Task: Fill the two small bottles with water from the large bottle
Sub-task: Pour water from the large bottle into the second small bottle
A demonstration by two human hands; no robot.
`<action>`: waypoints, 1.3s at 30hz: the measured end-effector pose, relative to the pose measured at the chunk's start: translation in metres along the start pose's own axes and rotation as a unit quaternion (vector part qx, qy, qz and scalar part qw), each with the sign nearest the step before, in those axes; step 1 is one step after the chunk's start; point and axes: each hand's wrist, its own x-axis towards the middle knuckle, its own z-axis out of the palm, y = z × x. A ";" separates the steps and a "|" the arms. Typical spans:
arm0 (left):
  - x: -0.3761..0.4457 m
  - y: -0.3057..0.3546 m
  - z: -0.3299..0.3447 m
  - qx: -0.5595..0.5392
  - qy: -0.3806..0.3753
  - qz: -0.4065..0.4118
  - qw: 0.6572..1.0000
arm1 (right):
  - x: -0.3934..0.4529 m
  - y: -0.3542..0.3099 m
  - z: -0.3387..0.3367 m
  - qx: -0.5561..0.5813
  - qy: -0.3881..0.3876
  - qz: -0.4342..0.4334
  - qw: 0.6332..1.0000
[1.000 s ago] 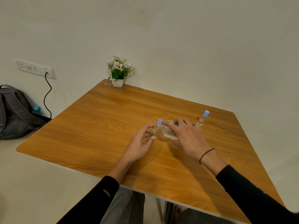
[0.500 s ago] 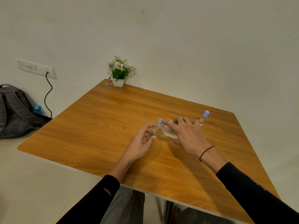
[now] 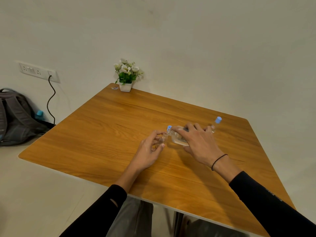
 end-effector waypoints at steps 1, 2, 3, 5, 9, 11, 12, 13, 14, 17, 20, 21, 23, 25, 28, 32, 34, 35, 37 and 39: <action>0.000 0.000 0.000 0.000 0.000 -0.002 1.000 | 0.000 0.000 0.000 -0.001 0.000 -0.001 1.000; 0.000 0.000 0.000 -0.002 0.000 -0.005 1.000 | 0.000 0.000 0.000 -0.002 0.000 -0.001 1.000; 0.000 0.000 0.000 -0.003 -0.001 -0.006 1.000 | 0.000 0.000 0.000 -0.005 0.000 -0.001 1.000; 0.001 0.000 0.000 -0.001 -0.001 -0.007 1.000 | 0.001 0.000 0.000 -0.010 0.000 -0.002 1.000; 0.001 -0.001 -0.001 -0.001 -0.003 -0.005 1.000 | 0.002 0.000 0.000 -0.013 -0.002 -0.002 1.000; 0.001 -0.002 0.000 -0.002 -0.003 -0.004 1.000 | 0.002 0.000 0.000 -0.010 -0.003 -0.003 1.000; 0.001 -0.002 0.000 -0.002 -0.002 -0.005 1.000 | 0.002 0.000 0.000 -0.009 -0.002 -0.002 1.000; 0.001 -0.002 0.000 -0.002 -0.001 -0.005 1.000 | 0.001 0.000 0.000 -0.008 -0.002 -0.002 1.000; 0.001 -0.003 0.000 -0.002 0.000 -0.005 1.000 | 0.001 0.000 -0.001 -0.009 -0.002 -0.002 1.000; 0.001 -0.002 0.000 0.000 -0.001 -0.001 1.000 | 0.000 0.000 -0.001 -0.009 -0.004 -0.002 1.000; 0.000 -0.003 0.000 0.000 -0.003 0.000 1.000 | 0.000 0.000 -0.002 -0.005 -0.005 -0.003 1.000; 0.000 -0.003 0.000 0.001 -0.003 0.000 1.000 | 0.000 0.000 -0.002 -0.006 -0.005 -0.003 1.000; 0.000 -0.002 0.000 0.000 -0.002 0.000 1.000 | 0.000 0.000 -0.003 -0.009 -0.006 -0.003 1.000; -0.001 -0.001 0.000 0.000 -0.002 -0.001 1.000 | 0.000 0.000 -0.003 -0.010 -0.005 -0.004 1.000; -0.001 0.002 -0.001 0.005 -0.002 -0.003 1.000 | 0.000 0.000 -0.004 -0.012 -0.004 -0.006 1.000; -0.001 0.000 0.000 -0.003 0.004 -0.006 1.000 | 0.000 0.000 -0.003 -0.013 -0.004 -0.006 1.000; 0.000 -0.001 0.000 -0.007 0.004 -0.006 1.000 | 0.000 -0.001 -0.003 -0.012 -0.004 -0.006 1.000; 0.000 -0.001 0.000 -0.009 0.004 -0.007 1.000 | 0.000 -0.001 -0.003 -0.012 -0.005 -0.005 1.000; 0.000 -0.002 0.000 -0.010 0.002 -0.009 1.000 | 0.001 -0.001 -0.003 -0.012 -0.005 -0.005 1.000; 0.000 -0.002 0.000 -0.009 0.001 -0.009 1.000 | 0.001 -0.001 -0.003 -0.014 -0.006 -0.006 1.000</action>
